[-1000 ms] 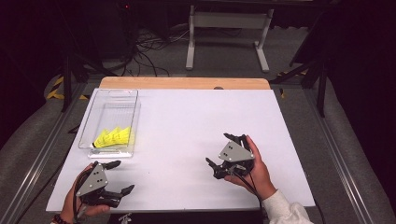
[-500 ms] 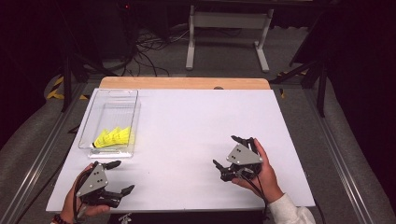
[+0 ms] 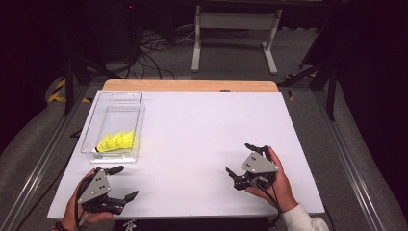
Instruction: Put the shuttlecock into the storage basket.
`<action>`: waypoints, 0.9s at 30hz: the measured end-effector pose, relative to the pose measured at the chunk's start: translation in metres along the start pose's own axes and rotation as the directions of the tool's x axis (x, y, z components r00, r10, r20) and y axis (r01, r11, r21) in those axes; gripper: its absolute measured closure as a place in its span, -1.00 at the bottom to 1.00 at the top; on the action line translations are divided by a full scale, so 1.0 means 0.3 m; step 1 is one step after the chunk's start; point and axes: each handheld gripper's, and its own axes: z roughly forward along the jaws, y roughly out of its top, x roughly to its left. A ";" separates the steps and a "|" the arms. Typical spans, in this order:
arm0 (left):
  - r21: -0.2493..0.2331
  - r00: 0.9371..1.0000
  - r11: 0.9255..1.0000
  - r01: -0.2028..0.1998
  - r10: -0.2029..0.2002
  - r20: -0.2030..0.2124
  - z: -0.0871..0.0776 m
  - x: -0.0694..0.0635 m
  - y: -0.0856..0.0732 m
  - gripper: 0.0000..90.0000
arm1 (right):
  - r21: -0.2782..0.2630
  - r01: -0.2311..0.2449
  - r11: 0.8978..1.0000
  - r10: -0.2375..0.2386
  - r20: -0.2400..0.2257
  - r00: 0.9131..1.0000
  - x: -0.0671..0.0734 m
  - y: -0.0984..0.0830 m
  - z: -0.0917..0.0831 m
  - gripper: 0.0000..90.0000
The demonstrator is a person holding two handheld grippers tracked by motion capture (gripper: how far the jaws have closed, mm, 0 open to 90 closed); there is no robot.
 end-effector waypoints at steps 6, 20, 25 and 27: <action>-0.007 1.000 1.000 -0.002 0.002 -0.016 -0.002 -0.002 0.002 -0.79 | 0.000 -0.014 1.000 0.014 -0.006 1.000 -0.003 -0.028 -0.013 -0.86; -0.037 0.999 0.999 0.012 -0.013 -0.038 -0.008 -0.004 0.011 -0.81 | 0.005 -0.069 0.998 0.069 -0.003 0.998 -0.012 -0.133 -0.059 -0.88; -0.062 0.999 0.998 0.020 -0.023 -0.042 -0.011 0.000 0.018 -0.84 | 0.002 -0.075 0.997 0.075 -0.003 0.997 -0.015 -0.163 -0.076 -0.89; -0.072 0.999 0.997 0.024 -0.027 -0.040 -0.012 0.001 0.022 -0.85 | 0.001 -0.084 0.996 0.084 -0.002 0.996 -0.019 -0.175 -0.085 -0.89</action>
